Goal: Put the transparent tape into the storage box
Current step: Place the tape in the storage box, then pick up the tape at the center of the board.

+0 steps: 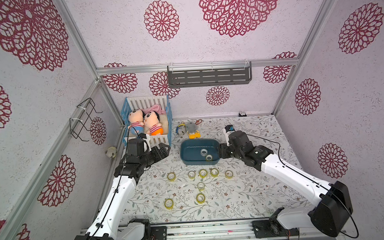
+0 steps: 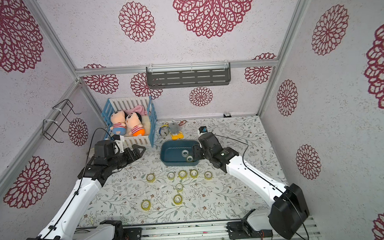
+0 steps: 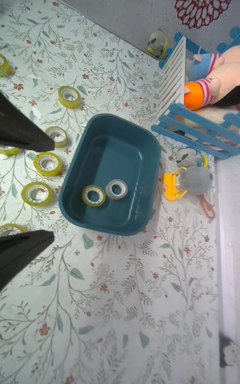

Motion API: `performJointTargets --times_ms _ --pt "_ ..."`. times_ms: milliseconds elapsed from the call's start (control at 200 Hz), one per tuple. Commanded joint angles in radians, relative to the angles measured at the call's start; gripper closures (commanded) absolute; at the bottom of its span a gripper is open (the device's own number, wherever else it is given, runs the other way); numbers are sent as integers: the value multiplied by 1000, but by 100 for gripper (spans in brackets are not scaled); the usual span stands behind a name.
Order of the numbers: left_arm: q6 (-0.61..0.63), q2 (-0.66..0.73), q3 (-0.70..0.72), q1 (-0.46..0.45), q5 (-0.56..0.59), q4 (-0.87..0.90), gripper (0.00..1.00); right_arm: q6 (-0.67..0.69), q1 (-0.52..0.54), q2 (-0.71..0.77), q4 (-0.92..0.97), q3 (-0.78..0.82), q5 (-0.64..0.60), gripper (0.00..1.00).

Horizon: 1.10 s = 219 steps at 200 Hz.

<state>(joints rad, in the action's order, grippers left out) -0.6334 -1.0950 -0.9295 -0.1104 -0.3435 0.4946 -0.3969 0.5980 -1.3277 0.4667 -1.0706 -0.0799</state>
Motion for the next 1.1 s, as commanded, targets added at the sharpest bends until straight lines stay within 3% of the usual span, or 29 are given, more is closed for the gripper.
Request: performJointTargets --times_ms 0,105,295,495,651,886,1091 --pt "42 19 1 -8 -27 126 3 -58 0 78 -13 118 32 28" --pt "85 23 9 -8 -62 185 3 -112 0 169 -19 249 11 22" --pt "65 37 0 -8 1 220 3 -128 0 180 8 336 52 19" --pt "-3 53 -12 -10 82 297 3 -78 0 134 36 334 -11 21" --pt "-3 128 9 -30 140 357 3 -29 22 64 19 332 88 26" --pt "9 311 84 -51 243 273 3 26 34 -18 60 274 -24 25" --pt "15 266 75 -55 228 281 3 14 60 -83 41 239 -57 26"
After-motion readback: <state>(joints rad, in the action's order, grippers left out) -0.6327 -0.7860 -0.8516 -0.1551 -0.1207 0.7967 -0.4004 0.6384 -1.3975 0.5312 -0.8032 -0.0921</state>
